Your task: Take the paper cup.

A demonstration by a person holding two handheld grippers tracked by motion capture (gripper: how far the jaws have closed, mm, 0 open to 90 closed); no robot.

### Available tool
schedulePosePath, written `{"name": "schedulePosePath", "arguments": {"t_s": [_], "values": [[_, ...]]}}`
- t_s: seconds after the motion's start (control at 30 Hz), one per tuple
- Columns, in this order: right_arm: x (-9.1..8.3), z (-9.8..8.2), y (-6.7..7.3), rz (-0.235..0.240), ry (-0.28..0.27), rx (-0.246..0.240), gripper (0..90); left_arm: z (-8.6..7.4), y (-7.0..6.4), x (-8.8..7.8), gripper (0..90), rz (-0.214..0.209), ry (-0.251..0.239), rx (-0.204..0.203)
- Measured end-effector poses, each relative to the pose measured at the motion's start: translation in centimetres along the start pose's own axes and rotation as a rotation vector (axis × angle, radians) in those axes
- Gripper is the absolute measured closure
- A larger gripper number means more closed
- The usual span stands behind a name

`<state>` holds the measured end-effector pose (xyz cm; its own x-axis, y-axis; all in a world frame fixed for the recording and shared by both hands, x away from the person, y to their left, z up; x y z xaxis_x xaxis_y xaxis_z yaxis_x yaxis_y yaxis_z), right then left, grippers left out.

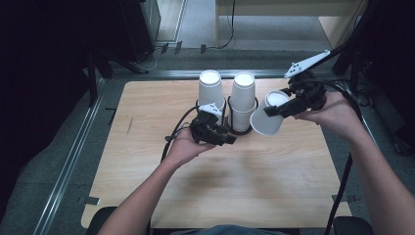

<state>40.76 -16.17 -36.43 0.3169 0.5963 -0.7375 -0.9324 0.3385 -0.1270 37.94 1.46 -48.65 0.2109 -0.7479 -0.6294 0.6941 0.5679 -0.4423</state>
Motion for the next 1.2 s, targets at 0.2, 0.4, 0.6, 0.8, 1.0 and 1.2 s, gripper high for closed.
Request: {"name": "schedulePosePath", "arguments": {"t_s": [0.2,0.4,0.6,0.8,1.0,1.2], "values": [[1.7,-0.9,1.2,0.030,-0.018,-0.001,25.4,-1.1,0.1,-1.1,44.9,-0.013,0.036,0.052],[4.5,-1.9,2.1,0.050,-0.028,0.004,25.4,-2.4,0.0,-2.0,36.4,-0.090,0.058,0.049],[6.4,-2.3,3.6,0.091,-0.035,-0.004,25.4,-3.3,0.3,-2.2,21.9,-0.115,0.058,0.043],[8.0,-2.9,4.5,0.120,-0.036,-0.004,25.3,-4.1,0.1,-1.9,11.7,-0.146,0.095,0.070],[9.7,-3.4,5.6,0.158,-0.042,-0.007,25.3,-5.0,0.5,-1.7,3.2,-0.135,0.112,0.066],[10.9,-3.3,6.6,0.177,-0.069,-0.022,25.3,-5.1,1.0,-2.2,1.7,-0.118,0.082,0.068]]}}
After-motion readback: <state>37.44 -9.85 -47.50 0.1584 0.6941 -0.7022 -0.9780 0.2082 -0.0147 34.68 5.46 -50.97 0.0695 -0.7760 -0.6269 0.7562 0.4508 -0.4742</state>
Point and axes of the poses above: each handheld gripper's, and its own axes: x roughly forward along the jaws, z roughly out of its top, y roughly to its left, the point moved 8 cm from there along x, roughly forward along the jaws, and after that the axes turned 15 degrees about -x, right-handed, at the moved point
